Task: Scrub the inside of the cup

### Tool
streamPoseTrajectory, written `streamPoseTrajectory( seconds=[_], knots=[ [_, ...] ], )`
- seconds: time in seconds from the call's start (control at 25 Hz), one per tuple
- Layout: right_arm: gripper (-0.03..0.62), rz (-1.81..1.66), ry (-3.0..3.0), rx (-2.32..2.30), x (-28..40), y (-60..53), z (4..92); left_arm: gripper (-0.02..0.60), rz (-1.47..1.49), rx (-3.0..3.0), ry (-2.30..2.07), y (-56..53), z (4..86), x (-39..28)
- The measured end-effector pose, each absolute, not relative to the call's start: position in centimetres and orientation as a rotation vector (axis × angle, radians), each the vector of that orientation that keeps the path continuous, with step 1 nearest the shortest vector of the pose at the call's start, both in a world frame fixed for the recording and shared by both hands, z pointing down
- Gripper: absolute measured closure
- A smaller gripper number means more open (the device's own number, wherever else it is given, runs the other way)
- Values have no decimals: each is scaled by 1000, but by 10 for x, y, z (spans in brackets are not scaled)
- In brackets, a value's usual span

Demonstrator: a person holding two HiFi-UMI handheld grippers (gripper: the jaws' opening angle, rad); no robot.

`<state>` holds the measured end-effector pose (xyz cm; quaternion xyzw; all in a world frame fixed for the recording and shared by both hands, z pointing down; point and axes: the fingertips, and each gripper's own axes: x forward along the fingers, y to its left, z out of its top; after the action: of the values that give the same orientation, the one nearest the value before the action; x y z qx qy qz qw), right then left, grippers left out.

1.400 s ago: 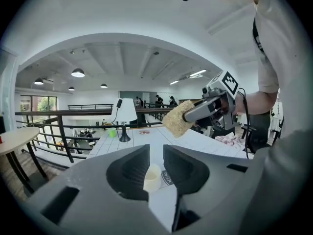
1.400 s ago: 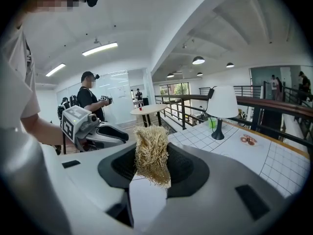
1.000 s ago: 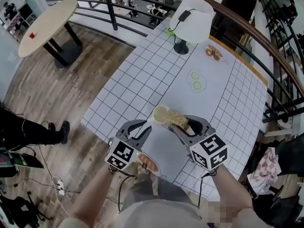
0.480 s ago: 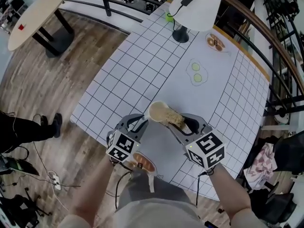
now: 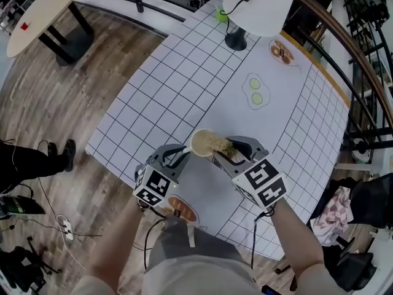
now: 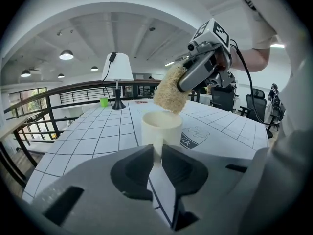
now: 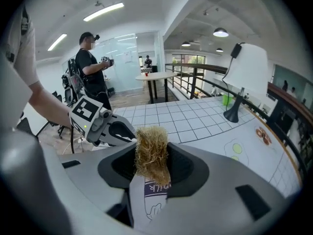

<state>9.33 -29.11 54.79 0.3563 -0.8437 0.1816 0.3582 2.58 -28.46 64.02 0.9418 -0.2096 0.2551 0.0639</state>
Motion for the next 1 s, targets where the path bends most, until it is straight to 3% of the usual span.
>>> streamPoseTrajectory(
  seconds=[0.36,1.0],
  knots=[
    [442,346,-2100,594,69,-296,544,515,720,2804,-689,-285,640,26],
    [456,169,-1845,336,52,-304,625,515,650,2814,-671,-279,639,29]
  ],
)
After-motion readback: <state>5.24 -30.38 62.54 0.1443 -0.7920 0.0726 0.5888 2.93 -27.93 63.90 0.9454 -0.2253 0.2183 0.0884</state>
